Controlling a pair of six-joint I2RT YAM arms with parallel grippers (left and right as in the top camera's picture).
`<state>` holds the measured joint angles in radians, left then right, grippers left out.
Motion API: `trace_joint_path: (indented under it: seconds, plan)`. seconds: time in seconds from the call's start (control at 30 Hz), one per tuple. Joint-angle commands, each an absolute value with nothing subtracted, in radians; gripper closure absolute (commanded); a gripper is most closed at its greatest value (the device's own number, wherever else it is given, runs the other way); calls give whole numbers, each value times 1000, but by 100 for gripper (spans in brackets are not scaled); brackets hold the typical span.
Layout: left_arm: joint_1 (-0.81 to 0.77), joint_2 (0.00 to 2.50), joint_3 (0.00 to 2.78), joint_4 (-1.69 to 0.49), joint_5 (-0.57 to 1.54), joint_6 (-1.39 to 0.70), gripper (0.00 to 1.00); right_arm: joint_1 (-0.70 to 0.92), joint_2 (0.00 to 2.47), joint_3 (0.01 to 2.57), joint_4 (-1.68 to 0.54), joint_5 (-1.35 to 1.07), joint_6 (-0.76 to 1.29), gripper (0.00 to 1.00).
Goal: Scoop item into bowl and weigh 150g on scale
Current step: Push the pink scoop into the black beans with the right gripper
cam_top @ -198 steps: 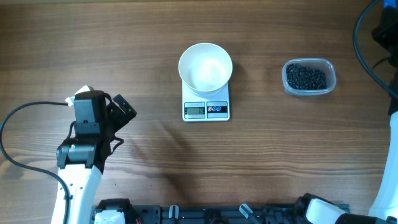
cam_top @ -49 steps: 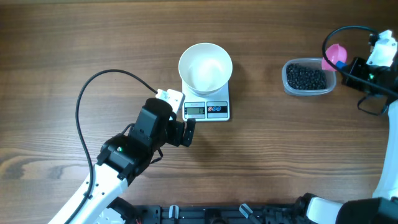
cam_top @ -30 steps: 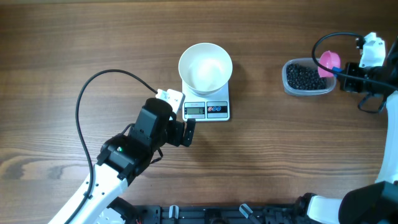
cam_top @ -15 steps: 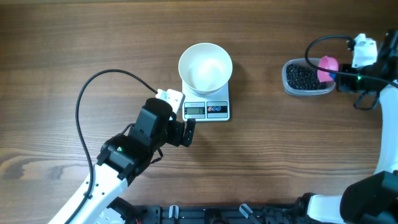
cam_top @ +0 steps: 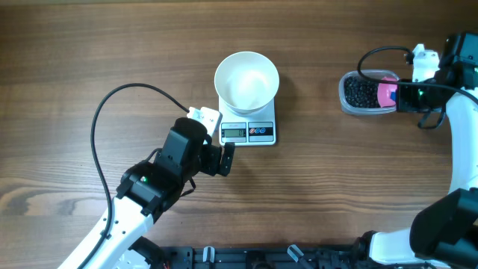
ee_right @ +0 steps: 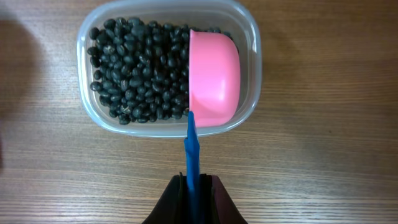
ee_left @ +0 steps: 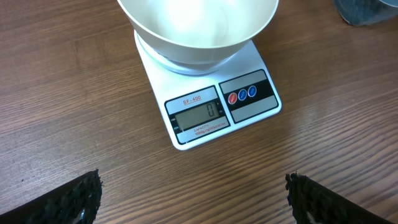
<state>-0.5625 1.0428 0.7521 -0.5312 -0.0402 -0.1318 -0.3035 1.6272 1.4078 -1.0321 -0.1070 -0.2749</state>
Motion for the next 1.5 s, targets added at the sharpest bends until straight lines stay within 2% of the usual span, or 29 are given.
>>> trace_joint_path:
  seconds: [0.0, 0.8, 1.47]
  plan:
    - [-558, 1044, 750, -531, -54, -112, 0, -300, 1647, 1399, -1020, -97, -284, 96]
    - [-558, 1044, 750, -531, -54, -112, 0, -278, 1711, 1399, -1023, -140, -286, 96]
    - [-558, 1044, 750, -531, -54, -112, 0, -253, 1711, 1399, -1076, -302, -295, 96]
